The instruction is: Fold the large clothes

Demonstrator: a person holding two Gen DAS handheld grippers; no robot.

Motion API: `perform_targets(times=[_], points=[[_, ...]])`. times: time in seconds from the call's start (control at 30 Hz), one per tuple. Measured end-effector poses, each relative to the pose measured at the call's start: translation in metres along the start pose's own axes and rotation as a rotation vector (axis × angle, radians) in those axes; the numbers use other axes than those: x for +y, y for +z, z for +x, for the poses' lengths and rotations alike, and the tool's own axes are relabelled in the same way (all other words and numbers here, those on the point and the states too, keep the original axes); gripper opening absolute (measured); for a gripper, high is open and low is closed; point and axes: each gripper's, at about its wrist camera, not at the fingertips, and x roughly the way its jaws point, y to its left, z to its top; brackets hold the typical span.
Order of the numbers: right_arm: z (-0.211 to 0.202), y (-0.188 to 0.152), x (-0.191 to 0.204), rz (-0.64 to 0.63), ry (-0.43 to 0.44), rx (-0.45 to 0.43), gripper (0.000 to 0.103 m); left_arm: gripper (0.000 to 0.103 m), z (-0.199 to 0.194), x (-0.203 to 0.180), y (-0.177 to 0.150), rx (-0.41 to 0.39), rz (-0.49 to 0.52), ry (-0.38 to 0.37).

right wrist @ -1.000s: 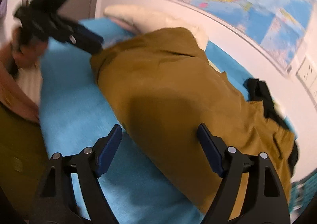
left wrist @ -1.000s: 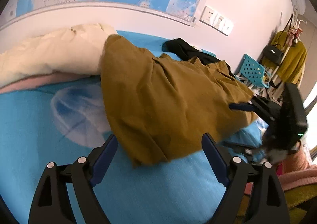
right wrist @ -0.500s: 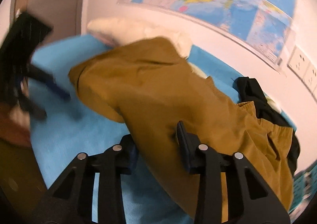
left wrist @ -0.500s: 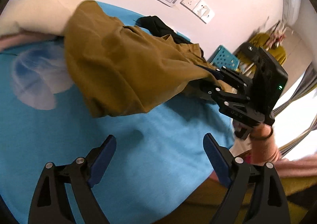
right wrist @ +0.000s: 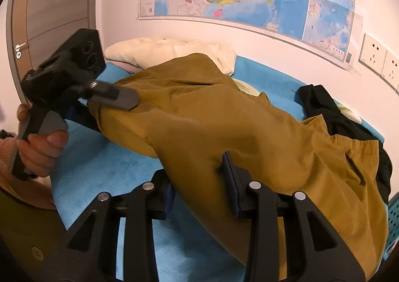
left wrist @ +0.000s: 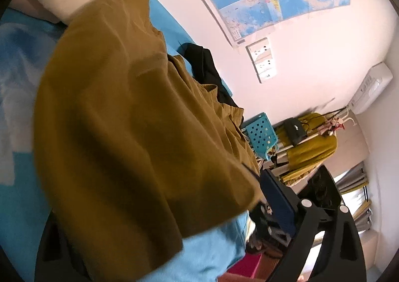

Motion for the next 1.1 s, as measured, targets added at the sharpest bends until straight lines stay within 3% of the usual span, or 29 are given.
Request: perform_targets(times=[0.13, 0.2, 0.27, 0.33, 0.43, 0.57, 0.67, 0.9, 1.1], points=[[-0.009, -0.005, -0.007, 0.086, 0.059, -0.008, 0.041, 0.090, 0.014, -0.001, 0.016, 0.006, 0.020, 0.063], [-0.023, -0.013, -0.015, 0.160, 0.125, -0.027, 0.049, 0.080, 0.017, 0.002, 0.021, 0.014, 0.023, 0.122], [-0.041, -0.026, -0.028, 0.266, 0.193, -0.043, 0.064, 0.064, 0.019, 0.003, 0.023, 0.025, 0.045, 0.195], [-0.065, -0.051, -0.049, 0.425, 0.268, -0.063, 0.067, 0.059, 0.022, 0.002, 0.022, 0.045, 0.076, 0.259], [-0.092, -0.088, -0.076, 0.616, 0.271, -0.072, 0.072, 0.057, 0.024, -0.006, 0.018, 0.042, 0.146, 0.326], [-0.109, -0.134, -0.107, 0.862, 0.197, -0.055, 0.074, 0.056, 0.024, -0.005, 0.018, 0.047, 0.161, 0.336], [-0.108, -0.146, -0.124, 0.968, 0.121, -0.059, 0.076, 0.056, 0.024, -0.005, 0.017, 0.049, 0.171, 0.342], [-0.088, -0.140, -0.135, 1.004, -0.071, -0.090, 0.080, 0.057, 0.025, -0.005, 0.016, 0.057, 0.184, 0.327], [-0.076, -0.134, -0.132, 1.018, -0.163, -0.133, 0.090, 0.059, 0.025, -0.004, 0.015, 0.061, 0.190, 0.310]])
